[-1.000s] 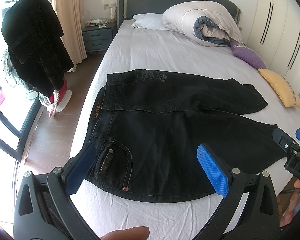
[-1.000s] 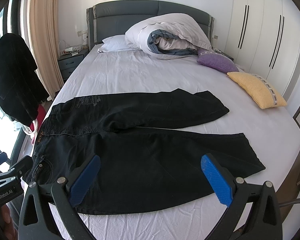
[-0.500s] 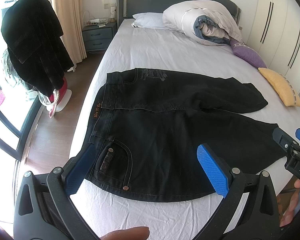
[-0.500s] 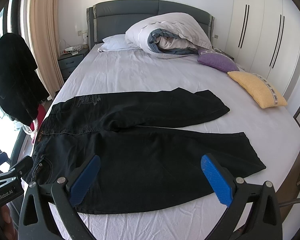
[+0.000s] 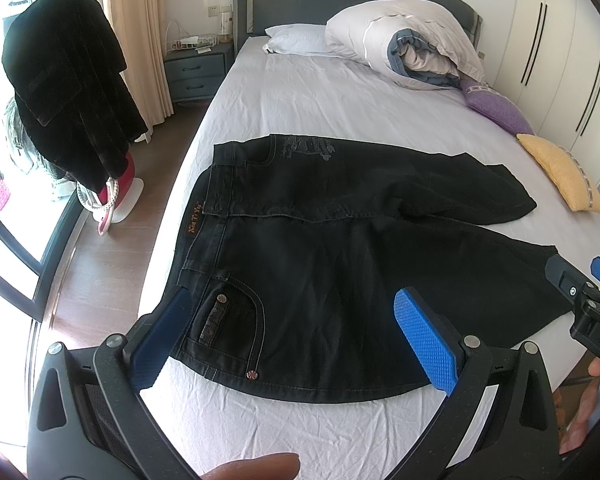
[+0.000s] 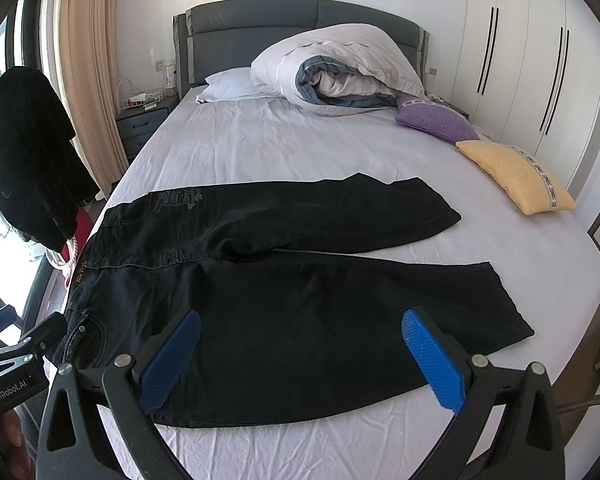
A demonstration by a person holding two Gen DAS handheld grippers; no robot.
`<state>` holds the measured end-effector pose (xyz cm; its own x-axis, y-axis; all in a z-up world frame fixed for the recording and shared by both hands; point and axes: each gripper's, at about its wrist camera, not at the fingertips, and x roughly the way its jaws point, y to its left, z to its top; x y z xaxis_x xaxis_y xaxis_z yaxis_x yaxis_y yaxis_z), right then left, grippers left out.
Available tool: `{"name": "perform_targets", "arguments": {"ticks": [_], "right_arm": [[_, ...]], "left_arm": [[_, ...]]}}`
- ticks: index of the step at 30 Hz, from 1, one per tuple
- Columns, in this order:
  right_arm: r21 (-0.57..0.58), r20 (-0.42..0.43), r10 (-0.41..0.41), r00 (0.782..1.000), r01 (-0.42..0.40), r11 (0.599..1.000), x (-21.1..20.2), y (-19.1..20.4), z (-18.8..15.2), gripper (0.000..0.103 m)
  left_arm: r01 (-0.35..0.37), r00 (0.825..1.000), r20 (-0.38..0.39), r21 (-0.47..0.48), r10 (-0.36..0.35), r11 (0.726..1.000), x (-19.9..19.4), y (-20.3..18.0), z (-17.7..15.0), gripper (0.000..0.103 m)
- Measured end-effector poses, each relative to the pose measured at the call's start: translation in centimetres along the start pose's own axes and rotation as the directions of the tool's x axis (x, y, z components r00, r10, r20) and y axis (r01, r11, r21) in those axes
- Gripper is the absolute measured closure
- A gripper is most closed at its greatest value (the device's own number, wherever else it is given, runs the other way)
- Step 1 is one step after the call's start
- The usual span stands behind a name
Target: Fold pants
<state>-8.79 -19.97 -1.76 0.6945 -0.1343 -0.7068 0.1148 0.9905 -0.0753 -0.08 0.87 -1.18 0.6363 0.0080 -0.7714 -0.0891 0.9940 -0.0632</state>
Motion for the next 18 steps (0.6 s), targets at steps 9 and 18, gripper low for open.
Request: {"name": "perform_targets", "arguments": {"ticks": [9,18], "right_arm": [[0.0,-0.005,0.006,1.0,-0.006,1.0,0.8,0.8,-1.3,0.0],[-0.016,-0.046,0.074,0.996,-0.075,0.997,2.2,1.2,-0.4,0.0]], "left_arm": [[0.003,1.0,-0.01,0.003,-0.003,1.0,0.6,0.0,-0.2,0.0],[0.074,0.997,-0.035,0.001,-0.074,0.997,2.4,0.8,1.0,0.0]]}}
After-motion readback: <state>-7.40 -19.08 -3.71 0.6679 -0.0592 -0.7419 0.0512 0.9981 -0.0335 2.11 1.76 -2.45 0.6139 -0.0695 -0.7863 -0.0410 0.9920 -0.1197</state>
